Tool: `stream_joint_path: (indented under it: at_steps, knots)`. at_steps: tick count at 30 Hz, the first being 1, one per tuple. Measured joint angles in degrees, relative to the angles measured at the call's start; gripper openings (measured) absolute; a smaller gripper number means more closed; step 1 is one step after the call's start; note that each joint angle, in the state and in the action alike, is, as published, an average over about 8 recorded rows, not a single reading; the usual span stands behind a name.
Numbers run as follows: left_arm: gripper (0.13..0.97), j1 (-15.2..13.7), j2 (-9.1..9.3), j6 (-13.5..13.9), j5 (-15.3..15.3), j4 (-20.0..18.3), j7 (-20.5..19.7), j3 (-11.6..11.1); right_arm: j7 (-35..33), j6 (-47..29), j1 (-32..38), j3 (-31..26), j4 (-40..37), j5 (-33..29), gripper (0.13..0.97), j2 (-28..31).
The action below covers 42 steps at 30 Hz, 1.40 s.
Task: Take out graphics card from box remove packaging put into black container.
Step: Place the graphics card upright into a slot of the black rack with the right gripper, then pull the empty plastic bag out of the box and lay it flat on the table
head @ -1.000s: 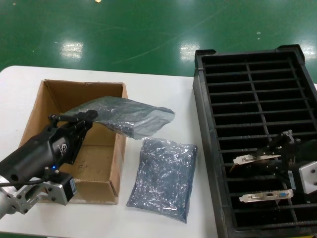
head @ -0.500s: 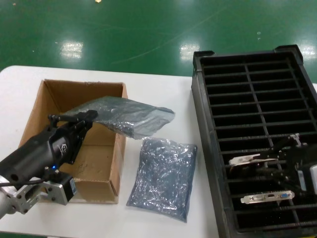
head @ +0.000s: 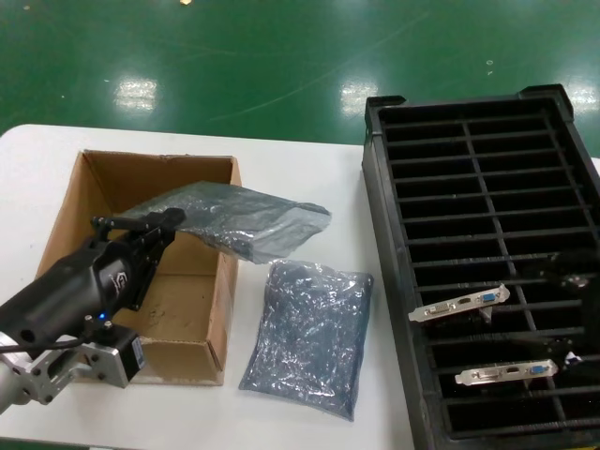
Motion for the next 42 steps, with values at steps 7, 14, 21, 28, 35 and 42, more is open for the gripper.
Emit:
stream_joint_path:
  at_steps: [7,14,21,28,35,42]
  knots:
    - [0.139,0.0,0.00,0.0,0.0,0.0,0.0,0.0,-0.4,3.8,-3.6,5.1,-1.2,5.8,0.447,0.9]
    - [0.139,0.0,0.00,0.0,0.0,0.0,0.0,0.0,-0.7,8.7,-8.4,12.5,-5.2,14.6,0.628,-0.3]
    - [0.139,0.0,0.00,0.0,0.0,0.0,0.0,0.0,-2.8,12.6,-15.0,17.1,-6.6,19.8,0.762,-2.2]
    - [0.139,0.0,0.00,0.0,0.0,0.0,0.0,0.0,-4.0,15.2,-18.8,18.5,-6.0,20.7,0.862,-3.5]
    - [0.139,-0.5,0.42,1.4,0.8,-0.9,-2.4,-0.2,-4.0,15.3,-18.9,18.6,-6.0,20.7,0.930,-3.6]
    - [0.139,-3.5,4.39,12.3,5.5,-5.2,-18.5,-3.3,-4.0,15.3,-18.9,18.6,-6.0,20.7,0.965,-3.6]
